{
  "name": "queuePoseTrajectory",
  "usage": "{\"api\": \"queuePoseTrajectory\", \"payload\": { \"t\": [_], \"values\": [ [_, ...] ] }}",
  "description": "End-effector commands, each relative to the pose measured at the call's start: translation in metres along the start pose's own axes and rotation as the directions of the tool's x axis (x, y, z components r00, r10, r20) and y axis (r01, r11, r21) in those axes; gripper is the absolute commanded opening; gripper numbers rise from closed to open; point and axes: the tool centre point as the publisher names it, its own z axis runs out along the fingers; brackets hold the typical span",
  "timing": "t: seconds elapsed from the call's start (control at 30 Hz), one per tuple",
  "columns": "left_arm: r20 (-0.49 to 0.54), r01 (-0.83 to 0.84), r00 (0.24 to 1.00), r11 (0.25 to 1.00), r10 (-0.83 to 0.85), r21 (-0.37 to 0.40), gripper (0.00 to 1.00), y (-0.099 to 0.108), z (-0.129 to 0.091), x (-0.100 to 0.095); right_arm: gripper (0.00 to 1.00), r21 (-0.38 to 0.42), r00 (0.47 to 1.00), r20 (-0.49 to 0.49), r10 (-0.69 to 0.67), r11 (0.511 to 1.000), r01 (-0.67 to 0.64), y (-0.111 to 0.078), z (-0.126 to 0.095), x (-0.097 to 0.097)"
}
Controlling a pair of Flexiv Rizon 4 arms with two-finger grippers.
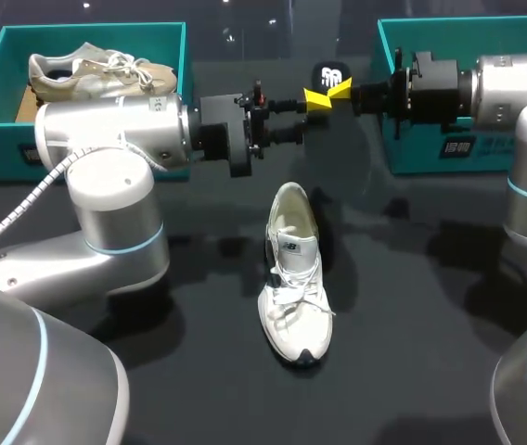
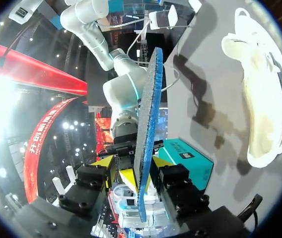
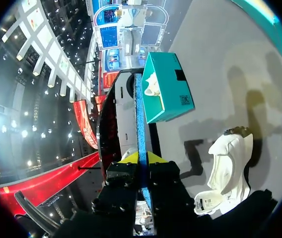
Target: Take the shoe out of the shoebox, open the shoe tongue, remove and reinsert the insole, then place the shoe into the shoebox
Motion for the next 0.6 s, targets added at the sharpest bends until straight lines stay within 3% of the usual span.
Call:
{"api": "queuePoseTrajectory", "payload": {
  "t": [0.03, 0.27, 0.33, 0.37, 0.53, 0.6],
  "values": [
    [-0.007, -0.001, 1.0, 1.0, 0.001, 0.004, 0.39, 0.0012, 0.0101, 0.0028, 0.0, -0.007, 1.0, -0.003, 0.002, 1.0, -0.002, -0.0013, 0.002, -0.0005],
    [-0.024, 0.009, 1.0, 1.0, -0.009, 0.02, 0.26, -0.0005, 0.0142, 0.0091, 0.0, -0.011, 1.0, -0.006, 0.009, 1.0, -0.009, 0.0008, 0.0035, -0.0016],
    [-0.028, 0.011, 1.0, 1.0, -0.011, 0.022, 0.17, -0.0014, 0.0149, 0.0104, 0.0, -0.012, 1.0, -0.006, 0.012, 1.0, -0.012, 0.0017, 0.0037, -0.0026],
    [-0.03, 0.011, 0.999, 1.0, -0.011, 0.022, 0.0, -0.0017, 0.0152, 0.0108, 0.0, -0.013, 1.0, -0.006, 0.014, 1.0, -0.014, 0.0021, 0.0038, -0.003],
    [-0.038, 0.008, 0.999, 1.0, -0.007, 0.021, 0.0, -0.0031, 0.0142, 0.0117, 0.0, -0.011, 1.0, -0.01, 0.018, 1.0, -0.018, 0.0034, 0.0034, -0.0032],
    [-0.043, 0.008, 0.999, 1.0, -0.007, 0.015, 0.0, -0.003, 0.0113, 0.0106, 0.44, -0.01, 1.0, -0.01, 0.017, 1.0, -0.017, 0.0035, 0.0008, -0.0026]
  ]
}}
